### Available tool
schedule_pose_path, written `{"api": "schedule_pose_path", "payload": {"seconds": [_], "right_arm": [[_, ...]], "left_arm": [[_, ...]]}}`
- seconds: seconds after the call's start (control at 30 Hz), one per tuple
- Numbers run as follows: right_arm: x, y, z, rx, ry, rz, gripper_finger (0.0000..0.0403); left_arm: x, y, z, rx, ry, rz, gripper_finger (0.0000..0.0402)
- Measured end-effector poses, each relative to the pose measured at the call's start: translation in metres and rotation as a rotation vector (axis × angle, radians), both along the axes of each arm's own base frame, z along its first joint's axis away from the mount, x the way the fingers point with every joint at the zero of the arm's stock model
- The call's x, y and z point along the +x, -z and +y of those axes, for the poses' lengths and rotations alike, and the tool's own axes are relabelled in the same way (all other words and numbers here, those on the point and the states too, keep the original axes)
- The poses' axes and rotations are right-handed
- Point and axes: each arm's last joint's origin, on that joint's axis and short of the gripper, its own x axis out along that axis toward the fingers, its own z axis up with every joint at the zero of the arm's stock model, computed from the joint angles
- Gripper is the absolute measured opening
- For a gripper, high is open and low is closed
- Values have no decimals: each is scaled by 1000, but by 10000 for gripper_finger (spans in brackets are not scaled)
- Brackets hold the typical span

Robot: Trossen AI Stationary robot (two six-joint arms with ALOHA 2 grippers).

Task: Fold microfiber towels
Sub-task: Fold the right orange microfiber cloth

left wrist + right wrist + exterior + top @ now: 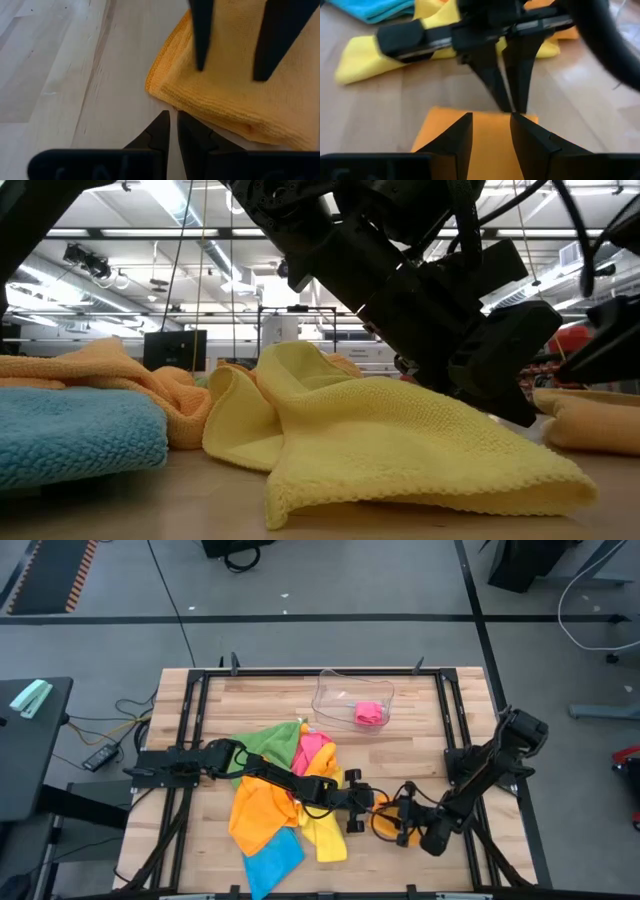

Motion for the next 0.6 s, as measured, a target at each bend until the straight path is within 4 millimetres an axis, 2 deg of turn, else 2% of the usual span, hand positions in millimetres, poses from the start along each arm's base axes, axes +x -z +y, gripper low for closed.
{"api": "schedule_pose_path", "payload": {"seconds": [0.23, 0.5, 0.6], "right_arm": [[12, 2, -7, 6, 0, 35, 141], [5, 36, -1, 79, 62, 82, 141], [1, 40, 1, 84, 83, 62, 141]], "left_arm": [[0, 0, 0, 0, 0, -1, 46], [0, 0, 0, 12, 9, 1, 47], [0, 0, 0, 12, 9, 1, 47]]}}
